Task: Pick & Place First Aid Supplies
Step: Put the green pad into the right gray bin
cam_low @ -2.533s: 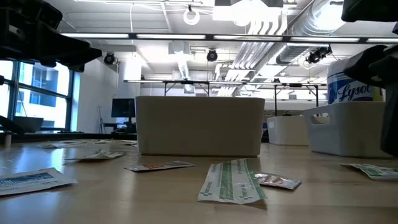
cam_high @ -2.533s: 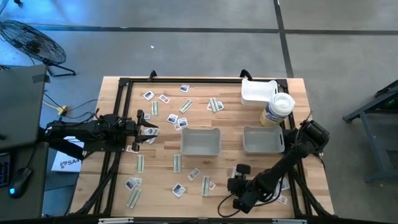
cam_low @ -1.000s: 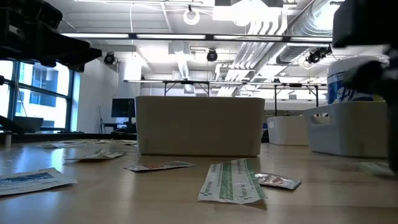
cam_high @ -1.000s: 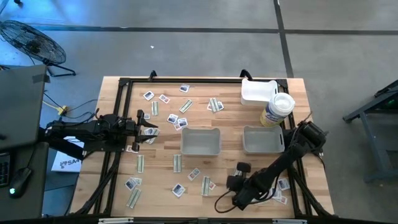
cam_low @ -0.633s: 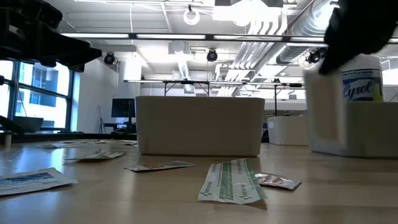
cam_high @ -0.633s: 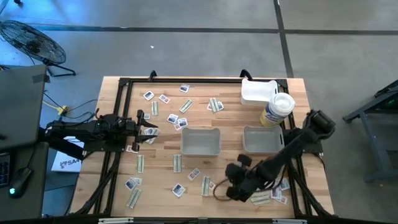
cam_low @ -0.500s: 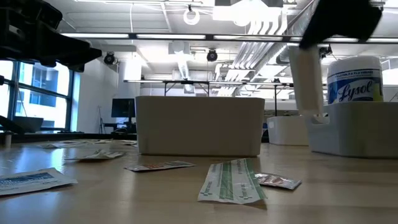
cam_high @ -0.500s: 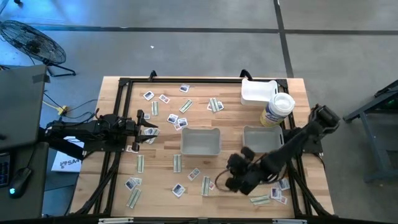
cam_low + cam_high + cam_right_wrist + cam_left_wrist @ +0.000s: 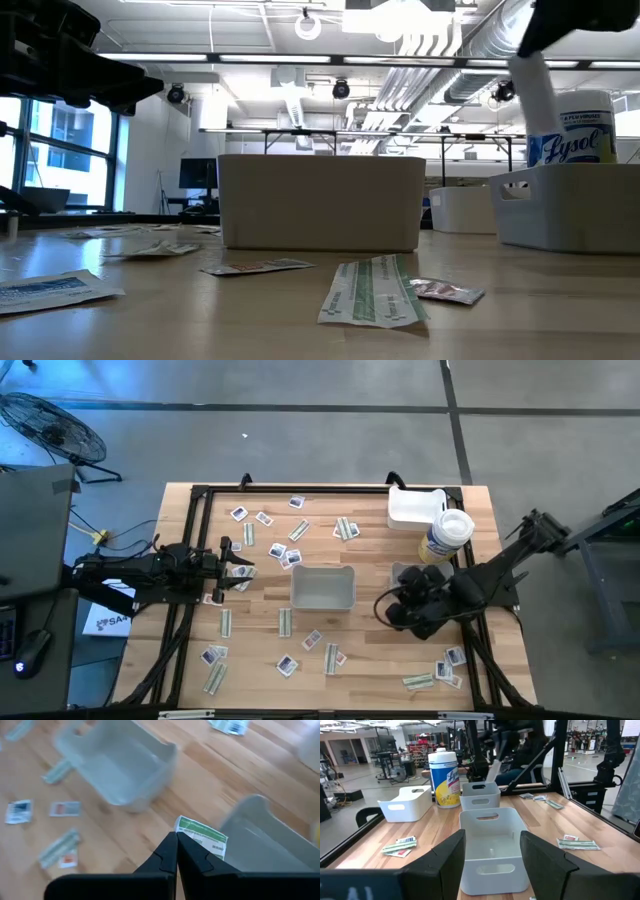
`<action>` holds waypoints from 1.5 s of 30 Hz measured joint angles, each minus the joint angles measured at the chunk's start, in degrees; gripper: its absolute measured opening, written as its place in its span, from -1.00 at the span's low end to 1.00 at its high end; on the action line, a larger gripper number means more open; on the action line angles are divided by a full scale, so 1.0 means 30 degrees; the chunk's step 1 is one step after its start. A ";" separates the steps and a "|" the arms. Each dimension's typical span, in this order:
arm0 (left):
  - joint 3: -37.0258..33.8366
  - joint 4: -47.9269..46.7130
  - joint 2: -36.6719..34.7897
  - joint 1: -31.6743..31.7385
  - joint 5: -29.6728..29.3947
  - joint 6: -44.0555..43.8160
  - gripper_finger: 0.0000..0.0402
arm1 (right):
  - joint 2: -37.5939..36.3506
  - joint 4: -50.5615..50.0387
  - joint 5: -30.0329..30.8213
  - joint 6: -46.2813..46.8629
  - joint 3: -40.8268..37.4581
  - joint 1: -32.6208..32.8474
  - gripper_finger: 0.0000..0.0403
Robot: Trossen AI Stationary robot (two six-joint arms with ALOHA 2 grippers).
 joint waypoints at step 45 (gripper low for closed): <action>0.0000 0.0003 -0.0003 -0.0007 0.0004 0.0003 -0.07 | 0.3613 0.0701 -0.7574 0.3312 0.1642 -0.1271 -0.58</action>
